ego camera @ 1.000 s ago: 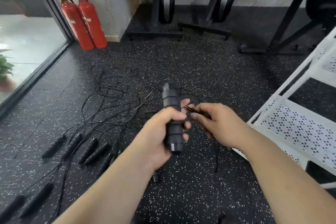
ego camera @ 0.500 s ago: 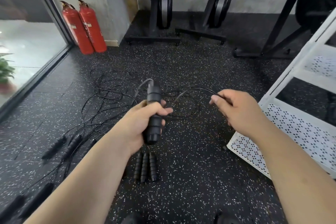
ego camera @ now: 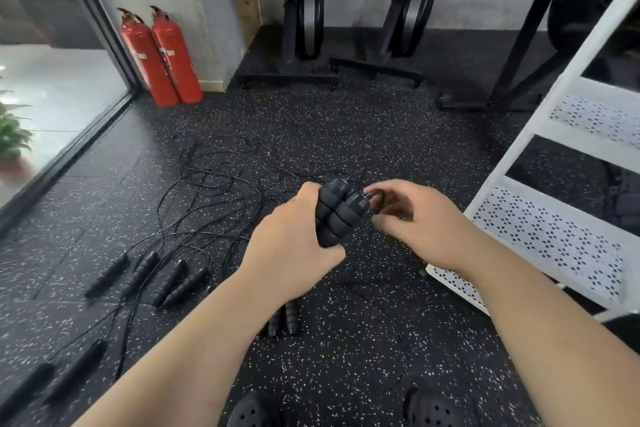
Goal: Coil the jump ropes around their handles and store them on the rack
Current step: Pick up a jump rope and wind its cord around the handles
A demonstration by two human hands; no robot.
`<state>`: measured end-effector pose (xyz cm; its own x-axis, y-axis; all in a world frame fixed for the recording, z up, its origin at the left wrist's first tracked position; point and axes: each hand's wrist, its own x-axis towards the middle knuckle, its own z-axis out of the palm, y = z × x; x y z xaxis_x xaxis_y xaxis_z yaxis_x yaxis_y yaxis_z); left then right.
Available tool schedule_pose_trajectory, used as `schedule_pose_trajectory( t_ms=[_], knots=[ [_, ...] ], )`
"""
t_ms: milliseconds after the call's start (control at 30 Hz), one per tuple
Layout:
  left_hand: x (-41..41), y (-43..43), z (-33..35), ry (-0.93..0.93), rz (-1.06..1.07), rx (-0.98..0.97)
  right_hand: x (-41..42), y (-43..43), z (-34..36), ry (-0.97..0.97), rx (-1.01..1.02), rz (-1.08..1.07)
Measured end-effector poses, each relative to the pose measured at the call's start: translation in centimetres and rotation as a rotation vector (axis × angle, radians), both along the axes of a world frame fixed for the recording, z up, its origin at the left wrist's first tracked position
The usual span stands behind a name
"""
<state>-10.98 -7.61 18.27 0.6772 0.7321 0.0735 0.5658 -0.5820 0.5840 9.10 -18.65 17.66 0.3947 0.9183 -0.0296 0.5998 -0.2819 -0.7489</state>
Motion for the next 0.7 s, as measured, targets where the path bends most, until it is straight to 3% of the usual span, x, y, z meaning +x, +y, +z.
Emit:
schedule_pose_trajectory(
  t_ms=[67, 367, 700],
  knots=[
    [0.1, -0.2, 0.0, -0.018, 0.007, -0.001, -0.8, -0.2, 0.8, 0.232, 0.049, 0.045],
    [0.9, 0.5, -0.3, 0.028, -0.015, 0.075, -0.7, 0.1, 0.7, 0.108, 0.143, 0.032],
    [2.3, 0.8, -1.1, 0.077, -0.055, 0.071, 0.3, 0.9, 0.2, 0.184, 0.169, 0.015]
  ],
)
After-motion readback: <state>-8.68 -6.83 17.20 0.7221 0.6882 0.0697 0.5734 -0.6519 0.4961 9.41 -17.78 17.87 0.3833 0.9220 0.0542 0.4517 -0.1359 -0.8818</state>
